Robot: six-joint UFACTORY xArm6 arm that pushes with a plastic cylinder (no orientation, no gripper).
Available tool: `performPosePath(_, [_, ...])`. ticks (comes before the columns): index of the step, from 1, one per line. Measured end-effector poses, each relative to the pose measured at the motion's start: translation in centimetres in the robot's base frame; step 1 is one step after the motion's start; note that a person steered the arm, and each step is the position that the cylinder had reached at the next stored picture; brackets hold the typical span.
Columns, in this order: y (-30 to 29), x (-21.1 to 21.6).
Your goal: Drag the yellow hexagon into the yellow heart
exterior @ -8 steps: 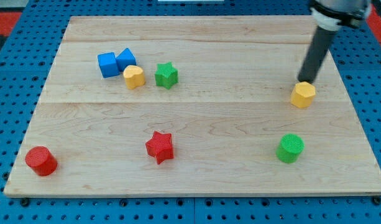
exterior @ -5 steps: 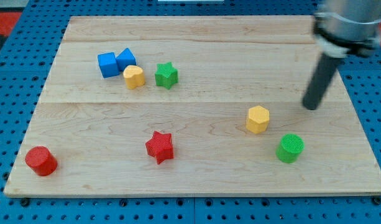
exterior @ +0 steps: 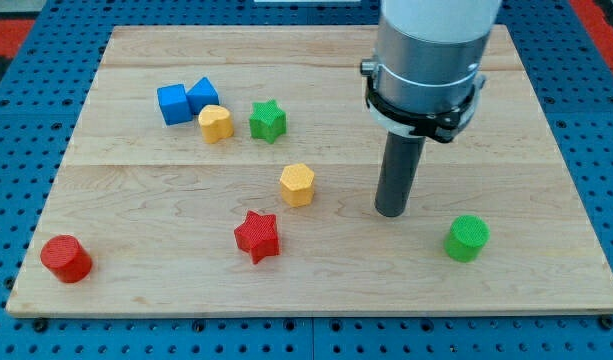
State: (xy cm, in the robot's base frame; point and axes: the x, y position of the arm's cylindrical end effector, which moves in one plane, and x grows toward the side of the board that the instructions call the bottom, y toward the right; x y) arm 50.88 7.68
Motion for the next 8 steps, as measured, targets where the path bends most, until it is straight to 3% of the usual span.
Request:
performPosePath(2, [-13.5,-3.8])
performPosePath(5, [-11.3,-5.9])
performPosePath(7, [-15.6,-8.7])
performPosePath(8, [-10.6,-7.5])
